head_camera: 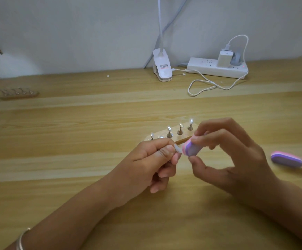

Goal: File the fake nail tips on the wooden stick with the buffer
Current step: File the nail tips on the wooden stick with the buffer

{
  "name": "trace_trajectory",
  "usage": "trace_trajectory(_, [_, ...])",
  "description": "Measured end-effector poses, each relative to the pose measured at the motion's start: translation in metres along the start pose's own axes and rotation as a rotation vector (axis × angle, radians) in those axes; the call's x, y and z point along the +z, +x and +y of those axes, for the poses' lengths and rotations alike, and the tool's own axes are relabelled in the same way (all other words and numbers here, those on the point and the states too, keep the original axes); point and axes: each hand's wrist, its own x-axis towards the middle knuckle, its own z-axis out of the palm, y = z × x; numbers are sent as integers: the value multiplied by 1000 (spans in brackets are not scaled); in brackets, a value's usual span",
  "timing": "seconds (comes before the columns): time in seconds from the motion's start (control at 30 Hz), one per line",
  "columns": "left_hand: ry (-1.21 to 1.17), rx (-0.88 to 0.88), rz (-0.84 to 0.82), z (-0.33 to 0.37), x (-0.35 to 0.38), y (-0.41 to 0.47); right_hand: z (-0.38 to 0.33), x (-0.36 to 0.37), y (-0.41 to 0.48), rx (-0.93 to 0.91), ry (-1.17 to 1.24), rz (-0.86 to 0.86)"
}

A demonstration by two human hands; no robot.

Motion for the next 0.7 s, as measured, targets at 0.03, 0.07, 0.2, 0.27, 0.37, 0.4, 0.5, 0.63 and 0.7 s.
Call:
trace_trajectory(0.03, [2,3,1,0,0,0,-2,1,-1,-7,11,0])
trace_trajectory(0.07, [-3,6,-4,-1,1,0,-5,4,-2,-32,17,-9])
trace_trajectory(0.2, [-5,-5,-18,-2,1,0,-3,4,-3,-64,-20,-39])
trace_trajectory(0.27, [-4,-10,-9,-2,-1,0,2,2,-1,11,-6,-9])
trace_trajectory(0.37, [-10,-6,-11,-3,1,1,-3,5,-2,-5,37,-17])
trace_trajectory(0.4, [-16,-3,-14,-3,2,0,-6,7,-3,-39,33,-30])
trace_trajectory(0.5, [-1,3,-12,-3,1,1,-3,5,-2,-43,14,-46])
trace_trajectory(0.63, [34,13,15,-2,1,1,-3,5,-2,-12,46,-51])
trace_trajectory(0.7, [52,16,22,-3,2,1,-6,7,-4,-49,55,-68])
